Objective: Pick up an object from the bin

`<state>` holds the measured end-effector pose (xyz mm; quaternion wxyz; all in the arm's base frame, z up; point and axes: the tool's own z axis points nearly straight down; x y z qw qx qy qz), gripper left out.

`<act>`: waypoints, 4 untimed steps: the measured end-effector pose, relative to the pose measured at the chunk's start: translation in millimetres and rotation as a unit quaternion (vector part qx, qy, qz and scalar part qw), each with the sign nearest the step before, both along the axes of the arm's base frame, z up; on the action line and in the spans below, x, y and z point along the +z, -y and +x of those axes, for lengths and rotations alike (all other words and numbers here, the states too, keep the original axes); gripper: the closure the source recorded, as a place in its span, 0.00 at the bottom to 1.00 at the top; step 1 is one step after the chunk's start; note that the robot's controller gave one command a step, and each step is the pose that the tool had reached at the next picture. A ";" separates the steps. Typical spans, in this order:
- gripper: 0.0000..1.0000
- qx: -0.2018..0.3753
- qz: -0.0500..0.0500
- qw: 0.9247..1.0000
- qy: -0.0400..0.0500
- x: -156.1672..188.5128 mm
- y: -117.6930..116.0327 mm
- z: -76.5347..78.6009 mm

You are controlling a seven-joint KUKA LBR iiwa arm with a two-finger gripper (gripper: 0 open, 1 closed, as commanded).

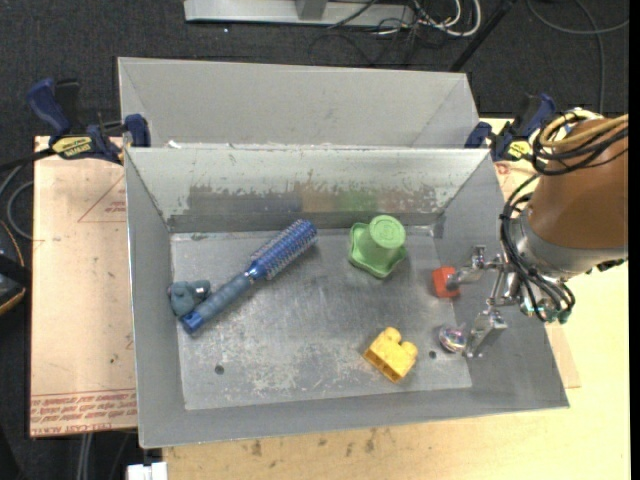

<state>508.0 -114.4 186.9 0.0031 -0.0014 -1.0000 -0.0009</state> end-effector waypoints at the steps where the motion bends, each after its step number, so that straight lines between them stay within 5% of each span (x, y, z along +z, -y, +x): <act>1: 0.00 0.044 -0.001 0.999 0.007 -109.5 -72.0 55.9; 2: 0.00 -0.039 -0.001 0.999 0.018 -109.7 -82.1 -5.6; 3: 0.00 0.033 -0.002 0.999 0.013 -111.0 -135.5 -13.5; 4: 1.00 0.033 -0.001 0.999 0.014 -109.8 -136.3 -12.6</act>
Offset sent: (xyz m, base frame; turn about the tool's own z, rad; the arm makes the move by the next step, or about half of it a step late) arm 0.0525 0.0697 -0.1107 -0.0837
